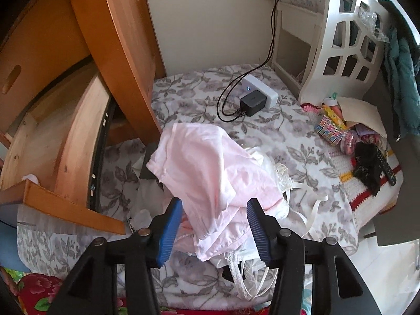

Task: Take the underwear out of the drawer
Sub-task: 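Open the right gripper to drop the pink garment on the pile, then move the right gripper into the drawer toward the small pink sock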

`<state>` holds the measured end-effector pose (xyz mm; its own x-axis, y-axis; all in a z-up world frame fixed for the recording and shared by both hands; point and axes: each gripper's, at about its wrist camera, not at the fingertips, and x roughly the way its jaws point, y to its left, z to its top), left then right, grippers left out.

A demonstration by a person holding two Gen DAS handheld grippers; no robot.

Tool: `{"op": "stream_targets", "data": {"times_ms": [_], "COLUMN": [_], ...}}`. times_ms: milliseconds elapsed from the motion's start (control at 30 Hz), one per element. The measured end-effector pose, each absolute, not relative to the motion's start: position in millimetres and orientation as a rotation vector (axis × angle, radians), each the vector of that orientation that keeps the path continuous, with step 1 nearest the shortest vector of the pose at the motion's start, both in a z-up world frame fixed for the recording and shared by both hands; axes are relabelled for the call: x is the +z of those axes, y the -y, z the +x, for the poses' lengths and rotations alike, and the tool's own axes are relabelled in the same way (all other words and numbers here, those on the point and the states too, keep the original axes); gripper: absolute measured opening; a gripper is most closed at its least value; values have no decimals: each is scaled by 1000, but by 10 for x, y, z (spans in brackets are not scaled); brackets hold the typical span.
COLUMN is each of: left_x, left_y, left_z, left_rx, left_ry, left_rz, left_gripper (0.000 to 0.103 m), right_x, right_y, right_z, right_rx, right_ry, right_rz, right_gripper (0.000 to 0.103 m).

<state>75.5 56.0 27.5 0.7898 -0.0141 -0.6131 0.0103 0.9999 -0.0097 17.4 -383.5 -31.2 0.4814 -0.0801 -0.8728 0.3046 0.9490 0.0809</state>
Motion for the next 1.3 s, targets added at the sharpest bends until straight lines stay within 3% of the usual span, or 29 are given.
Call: {"op": "stream_targets", "data": {"times_ms": [433, 800, 1300], "left_x": [275, 275, 269], "left_y": [-559, -561, -558], "left_z": [755, 755, 751], "left_rx": [-13, -13, -13], "left_ry": [-660, -661, -662], "left_rz": [-6, -6, -5], "left_gripper": [103, 103, 103], "right_x": [-167, -34, 593], "right_y": [3862, 3856, 3530], "right_z": [82, 21, -26], "right_rx": [-260, -278, -161], "right_ry": [-981, -919, -763], "right_rz": [245, 224, 179], "right_gripper": [103, 103, 103]}}
